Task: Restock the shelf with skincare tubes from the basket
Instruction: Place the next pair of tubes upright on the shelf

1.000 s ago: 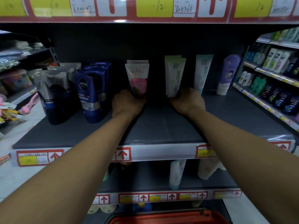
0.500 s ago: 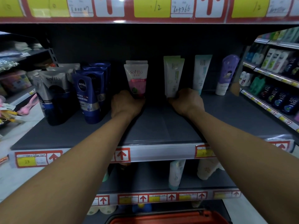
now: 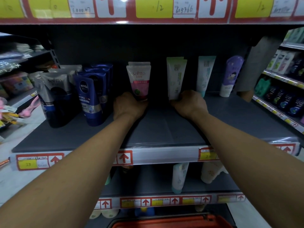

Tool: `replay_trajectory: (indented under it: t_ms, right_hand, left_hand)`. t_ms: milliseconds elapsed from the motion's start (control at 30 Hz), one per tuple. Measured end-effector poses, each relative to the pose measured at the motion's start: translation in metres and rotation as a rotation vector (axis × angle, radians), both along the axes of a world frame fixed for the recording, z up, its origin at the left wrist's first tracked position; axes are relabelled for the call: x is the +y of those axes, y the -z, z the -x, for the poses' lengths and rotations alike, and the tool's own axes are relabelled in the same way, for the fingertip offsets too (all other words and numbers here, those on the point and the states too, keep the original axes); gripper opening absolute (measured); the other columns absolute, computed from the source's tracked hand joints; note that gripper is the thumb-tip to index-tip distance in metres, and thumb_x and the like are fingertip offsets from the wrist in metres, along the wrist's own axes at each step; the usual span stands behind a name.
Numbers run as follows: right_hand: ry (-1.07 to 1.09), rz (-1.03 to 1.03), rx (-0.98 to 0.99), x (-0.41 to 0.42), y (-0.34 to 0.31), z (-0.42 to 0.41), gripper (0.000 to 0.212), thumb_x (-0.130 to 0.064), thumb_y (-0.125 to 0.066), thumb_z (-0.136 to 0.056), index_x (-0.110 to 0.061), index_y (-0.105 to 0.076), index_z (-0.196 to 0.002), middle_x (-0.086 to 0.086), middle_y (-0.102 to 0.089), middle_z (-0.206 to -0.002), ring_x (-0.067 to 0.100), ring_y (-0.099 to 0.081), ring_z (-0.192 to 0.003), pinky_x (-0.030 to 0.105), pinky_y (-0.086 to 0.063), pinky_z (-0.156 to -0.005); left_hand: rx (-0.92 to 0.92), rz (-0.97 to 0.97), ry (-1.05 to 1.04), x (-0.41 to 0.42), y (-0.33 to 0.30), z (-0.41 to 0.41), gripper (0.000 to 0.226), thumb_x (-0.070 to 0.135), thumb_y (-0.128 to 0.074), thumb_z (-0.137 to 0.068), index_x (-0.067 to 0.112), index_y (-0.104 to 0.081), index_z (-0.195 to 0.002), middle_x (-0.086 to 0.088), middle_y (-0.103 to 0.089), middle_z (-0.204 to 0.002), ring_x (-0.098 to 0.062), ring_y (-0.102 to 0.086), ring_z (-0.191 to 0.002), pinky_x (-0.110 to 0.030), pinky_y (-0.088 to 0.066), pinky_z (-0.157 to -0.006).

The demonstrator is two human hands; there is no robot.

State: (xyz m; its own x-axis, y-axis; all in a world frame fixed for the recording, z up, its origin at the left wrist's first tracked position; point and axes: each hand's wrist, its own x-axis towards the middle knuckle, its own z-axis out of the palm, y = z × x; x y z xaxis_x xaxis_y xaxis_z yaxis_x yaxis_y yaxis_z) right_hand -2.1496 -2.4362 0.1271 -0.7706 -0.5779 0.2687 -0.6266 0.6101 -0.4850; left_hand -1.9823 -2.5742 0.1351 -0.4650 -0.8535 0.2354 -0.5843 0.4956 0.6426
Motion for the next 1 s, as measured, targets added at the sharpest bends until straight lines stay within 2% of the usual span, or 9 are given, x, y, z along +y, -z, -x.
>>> replay_trajectory:
  t_ms: [67,133,200,300,433,567,700,833,1000]
  right_hand:
    - [-0.003,-0.004,-0.023,0.001,-0.001,0.000,0.045,-0.061,-0.068,-0.078,-0.020,-0.070,-0.096,0.000,-0.061,-0.088,0.022,-0.057,-0.081,0.030,-0.045,-0.072]
    - [0.001,0.010,-0.047,0.002,-0.003,-0.001,0.052,-0.064,-0.071,-0.073,-0.018,-0.071,-0.097,0.001,-0.065,-0.093,0.024,-0.062,-0.086,0.029,-0.046,-0.071]
    - [0.007,0.015,-0.042,0.005,-0.005,-0.005,0.064,-0.071,-0.069,-0.066,-0.016,-0.071,-0.099,0.003,-0.067,-0.100,0.025,-0.064,-0.093,0.028,-0.046,-0.070]
    - [-0.021,-0.034,0.000,0.011,-0.006,-0.011,0.075,-0.076,-0.064,-0.065,-0.015,-0.071,-0.108,0.008,-0.066,-0.113,0.027,-0.062,-0.105,0.028,-0.048,-0.076]
    - [-0.053,-0.075,0.006,0.026,-0.011,-0.024,0.074,-0.064,-0.067,-0.081,-0.011,-0.059,-0.131,0.012,-0.055,-0.131,0.031,-0.049,-0.123,0.036,-0.046,-0.101]
    - [-0.099,-0.121,0.023,0.045,-0.015,-0.052,0.058,-0.047,-0.058,-0.094,-0.010,-0.052,-0.138,0.013,-0.048,-0.135,0.033,-0.045,-0.128,0.041,-0.045,-0.103]
    - [-0.114,-0.130,0.029,0.067,-0.021,-0.080,0.047,-0.038,-0.053,-0.092,-0.006,-0.057,-0.126,0.012,-0.052,-0.129,0.033,-0.050,-0.122,0.042,-0.050,-0.095]
    - [-0.127,-0.157,0.061,0.089,-0.031,-0.104,0.030,-0.039,-0.052,-0.090,-0.010,-0.056,-0.095,0.015,-0.056,-0.115,0.034,-0.053,-0.111,0.035,-0.044,-0.079]
    - [-0.112,-0.069,0.102,0.114,-0.031,-0.130,0.022,-0.033,-0.052,-0.085,-0.011,-0.053,-0.084,0.011,-0.055,-0.098,0.033,-0.056,-0.099,0.036,-0.046,-0.073]
  left_hand:
    - [-0.022,-0.002,0.019,0.002,-0.001,-0.001,0.059,0.065,-0.072,-0.076,0.017,-0.073,-0.111,-0.010,-0.074,-0.112,-0.032,-0.070,-0.106,-0.032,-0.056,-0.083]
    - [-0.070,0.025,0.004,0.002,-0.001,-0.002,0.087,0.078,-0.065,-0.064,0.013,-0.066,-0.122,-0.014,-0.070,-0.121,-0.035,-0.065,-0.114,-0.038,-0.055,-0.092]
    - [-0.105,0.044,-0.016,0.005,-0.003,-0.003,0.102,0.079,-0.067,-0.066,0.005,-0.055,-0.135,-0.020,-0.062,-0.132,-0.040,-0.058,-0.124,-0.044,-0.051,-0.101]
    - [-0.171,0.084,-0.022,0.011,-0.007,-0.007,0.098,0.067,-0.072,-0.081,-0.003,-0.043,-0.142,-0.025,-0.054,-0.141,-0.042,-0.050,-0.132,-0.042,-0.043,-0.106]
    - [-0.273,0.149,0.018,0.016,-0.008,-0.013,0.091,0.067,-0.063,-0.089,0.000,-0.043,-0.147,-0.024,-0.049,-0.145,-0.042,-0.045,-0.136,-0.042,-0.036,-0.110]
    - [-0.338,0.195,0.082,0.031,-0.010,-0.026,0.075,0.061,-0.056,-0.096,0.003,-0.049,-0.142,-0.021,-0.053,-0.142,-0.041,-0.047,-0.132,-0.042,-0.033,-0.110]
    - [-0.314,0.210,0.152,0.051,-0.014,-0.047,0.066,0.056,-0.064,-0.091,0.008,-0.055,-0.135,-0.018,-0.058,-0.136,-0.039,-0.052,-0.127,-0.041,-0.042,-0.106]
    - [-0.314,0.206,0.212,0.074,-0.022,-0.072,0.057,0.053,-0.060,-0.093,0.010,-0.059,-0.131,-0.016,-0.059,-0.131,-0.037,-0.055,-0.120,-0.042,-0.049,-0.099]
    - [-0.304,0.299,0.232,0.102,-0.028,-0.105,0.044,0.045,-0.060,-0.093,0.010,-0.063,-0.120,-0.014,-0.061,-0.122,-0.034,-0.054,-0.115,-0.042,-0.051,-0.090]
